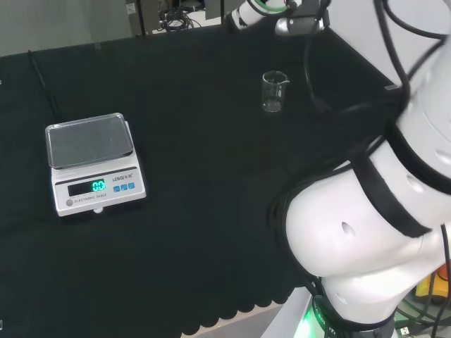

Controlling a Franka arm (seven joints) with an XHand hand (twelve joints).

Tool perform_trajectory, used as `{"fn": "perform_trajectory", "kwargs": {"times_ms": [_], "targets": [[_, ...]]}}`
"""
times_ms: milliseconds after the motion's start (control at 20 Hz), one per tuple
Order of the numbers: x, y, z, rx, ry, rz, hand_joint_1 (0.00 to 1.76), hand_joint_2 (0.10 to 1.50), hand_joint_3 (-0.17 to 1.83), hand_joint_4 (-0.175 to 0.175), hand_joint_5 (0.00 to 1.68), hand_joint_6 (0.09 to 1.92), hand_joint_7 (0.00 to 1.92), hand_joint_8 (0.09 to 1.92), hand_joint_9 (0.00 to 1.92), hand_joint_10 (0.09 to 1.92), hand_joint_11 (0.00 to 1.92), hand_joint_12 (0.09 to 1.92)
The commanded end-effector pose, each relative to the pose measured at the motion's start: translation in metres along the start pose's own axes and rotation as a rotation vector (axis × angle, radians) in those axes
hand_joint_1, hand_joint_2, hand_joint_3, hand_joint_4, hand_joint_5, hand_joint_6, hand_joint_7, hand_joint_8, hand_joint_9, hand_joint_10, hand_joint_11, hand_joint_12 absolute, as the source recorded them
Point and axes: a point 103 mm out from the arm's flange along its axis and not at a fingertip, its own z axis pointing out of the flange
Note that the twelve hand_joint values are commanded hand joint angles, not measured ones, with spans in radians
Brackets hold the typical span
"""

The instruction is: Pick up the beaker.

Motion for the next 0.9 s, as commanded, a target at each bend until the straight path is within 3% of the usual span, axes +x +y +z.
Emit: {"fn": "perform_trajectory", "kwargs": {"times_ms": [50, 900], "targets": [[-0.045, 0.081, 0.057, 0.017, 0.048, 0.053, 0.5, 0.69, 0.24, 0.003, 0.11, 0.09, 0.1, 0.67, 0.22, 0.82, 0.0, 1.4], [-0.089, 0.158, 0.161, 0.135, 0.084, 0.098, 0.5, 0.71, 0.19, 0.005, 0.06, 0.09, 0.0, 0.64, 0.11, 0.83, 0.0, 1.27]]}}
